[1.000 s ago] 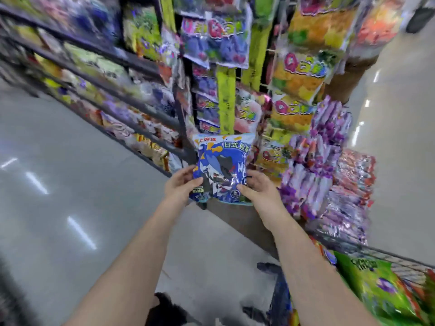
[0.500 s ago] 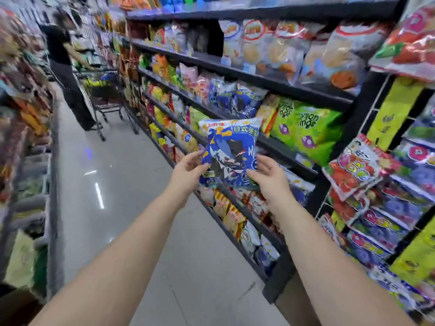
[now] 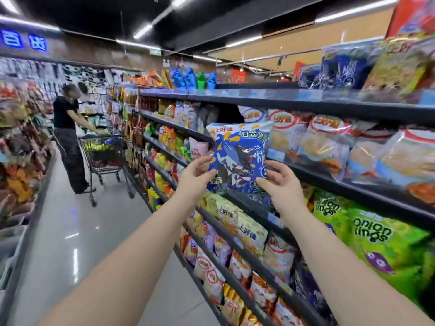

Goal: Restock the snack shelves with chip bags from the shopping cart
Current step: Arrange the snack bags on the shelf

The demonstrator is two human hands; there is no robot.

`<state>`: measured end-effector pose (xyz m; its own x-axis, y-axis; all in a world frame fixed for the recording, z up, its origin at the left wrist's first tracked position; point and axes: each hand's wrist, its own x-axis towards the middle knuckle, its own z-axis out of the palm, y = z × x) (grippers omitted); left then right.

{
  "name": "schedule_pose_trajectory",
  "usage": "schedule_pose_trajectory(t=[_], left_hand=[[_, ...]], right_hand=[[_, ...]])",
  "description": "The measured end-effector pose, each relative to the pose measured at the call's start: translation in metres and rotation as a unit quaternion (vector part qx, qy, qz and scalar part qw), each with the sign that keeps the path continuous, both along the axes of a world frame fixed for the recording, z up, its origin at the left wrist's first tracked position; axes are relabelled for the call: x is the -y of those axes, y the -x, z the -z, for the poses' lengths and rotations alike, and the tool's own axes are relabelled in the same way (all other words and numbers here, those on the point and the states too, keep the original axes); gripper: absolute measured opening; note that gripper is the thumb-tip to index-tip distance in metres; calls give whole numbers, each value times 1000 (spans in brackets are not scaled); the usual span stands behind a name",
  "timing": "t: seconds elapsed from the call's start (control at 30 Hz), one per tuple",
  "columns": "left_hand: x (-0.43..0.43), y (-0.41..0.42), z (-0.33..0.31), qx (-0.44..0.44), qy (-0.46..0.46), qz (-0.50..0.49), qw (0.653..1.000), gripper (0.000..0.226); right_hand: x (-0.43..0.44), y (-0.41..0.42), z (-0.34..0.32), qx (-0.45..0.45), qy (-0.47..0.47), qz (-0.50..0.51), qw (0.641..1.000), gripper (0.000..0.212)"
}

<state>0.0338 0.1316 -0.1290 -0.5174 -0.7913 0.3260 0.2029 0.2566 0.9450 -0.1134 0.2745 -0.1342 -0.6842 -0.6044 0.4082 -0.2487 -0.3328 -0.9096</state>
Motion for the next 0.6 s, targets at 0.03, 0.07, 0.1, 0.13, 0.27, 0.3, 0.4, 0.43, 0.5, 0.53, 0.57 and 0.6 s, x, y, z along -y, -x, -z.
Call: schedule_pose_trajectory(t=[0.03, 0.07, 0.1, 0.13, 0.27, 0.3, 0.4, 0.43, 0.5, 0.53, 0.57, 0.6], left_hand=[[17, 13, -9, -5, 7, 3, 1000, 30], [35, 26, -17, -6, 12, 9, 1000, 29], [53, 38, -25, -5, 19, 14, 1000, 29], [69, 51, -35, -5, 28, 17, 999, 29], [133, 97, -75, -24, 43, 18, 999, 29], [148, 108, -85, -35, 46, 24, 998, 29], [190, 141, -115, -61, 65, 44, 995, 28], [202, 152, -126, -73, 70, 55, 993, 28], [225, 176, -149, -104, 71, 84, 988, 28], [235, 189, -160, -116, 71, 99, 986, 28], [244, 201, -171, -125, 71, 113, 983, 29], [253, 214, -181, -134, 68, 128, 980, 29]], right_hand=[[15, 12, -7, -10, 9, -2, 1000, 39], [29, 25, -16, -21, 14, -7, 1000, 39], [46, 38, -25, -29, 15, -10, 999, 39], [62, 51, -35, -37, 17, -13, 999, 40], [126, 97, -73, -59, 38, -1, 997, 40], [140, 106, -82, -64, 44, 5, 997, 39], [172, 131, -113, -90, 64, 25, 994, 38], [180, 138, -125, -103, 71, 36, 992, 38], [193, 151, -149, -128, 84, 56, 987, 37], [198, 157, -160, -143, 86, 67, 984, 36], [204, 164, -171, -157, 86, 82, 980, 36], [209, 170, -180, -168, 86, 100, 977, 35]])
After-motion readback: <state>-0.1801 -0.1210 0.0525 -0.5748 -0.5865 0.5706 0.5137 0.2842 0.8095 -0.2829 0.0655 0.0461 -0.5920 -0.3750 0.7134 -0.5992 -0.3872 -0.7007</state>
